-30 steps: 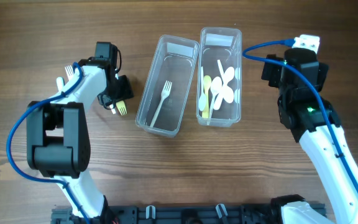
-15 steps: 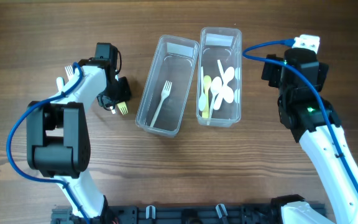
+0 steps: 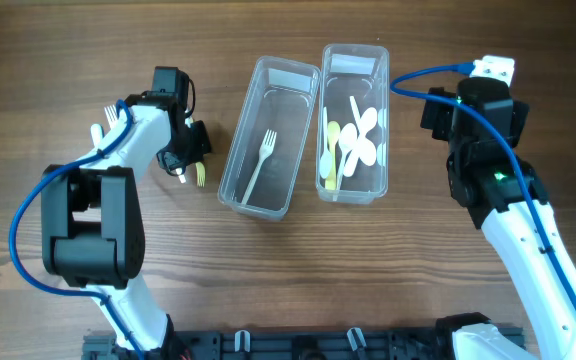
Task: Pack container
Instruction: 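Drop the yellow knife into the left container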
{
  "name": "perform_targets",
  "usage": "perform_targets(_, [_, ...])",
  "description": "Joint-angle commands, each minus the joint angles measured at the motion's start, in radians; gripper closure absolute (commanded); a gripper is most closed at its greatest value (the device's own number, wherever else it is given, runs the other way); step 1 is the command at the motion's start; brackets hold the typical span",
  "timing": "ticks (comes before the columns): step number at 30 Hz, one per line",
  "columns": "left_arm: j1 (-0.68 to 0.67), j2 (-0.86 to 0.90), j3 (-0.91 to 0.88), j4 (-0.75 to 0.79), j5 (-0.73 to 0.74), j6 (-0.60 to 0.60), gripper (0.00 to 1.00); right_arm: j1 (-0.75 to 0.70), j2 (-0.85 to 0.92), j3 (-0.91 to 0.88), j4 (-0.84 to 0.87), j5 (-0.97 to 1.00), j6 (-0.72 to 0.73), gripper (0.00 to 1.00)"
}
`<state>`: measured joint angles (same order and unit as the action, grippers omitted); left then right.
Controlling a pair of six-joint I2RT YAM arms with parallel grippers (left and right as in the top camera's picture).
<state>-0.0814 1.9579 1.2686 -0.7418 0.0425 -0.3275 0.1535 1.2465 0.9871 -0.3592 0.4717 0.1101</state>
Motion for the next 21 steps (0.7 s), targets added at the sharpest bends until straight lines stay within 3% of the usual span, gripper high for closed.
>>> perform_targets(1, [0.000, -0.072, -0.004, -0.002, -0.011, 0.006, 0.96, -0.001, 0.006, 0.013, 0.002, -0.006, -0.006, 0.00])
perform_targets(12, [-0.031, -0.423, 0.002, 0.005, 0.057, 0.010, 0.96, -0.001, 0.006, 0.013, 0.002, -0.006, -0.005, 0.00])
perform_targets(16, [-0.148, -0.551, 0.002, 0.023, 0.069, 0.010, 0.96, -0.001, 0.006, 0.013, 0.002, -0.006, -0.005, 0.00])
perform_targets(21, [-0.299, -0.542, 0.001, 0.024, 0.034, 0.010, 0.96, -0.001, 0.006, 0.013, 0.002, -0.006, -0.005, 0.00])
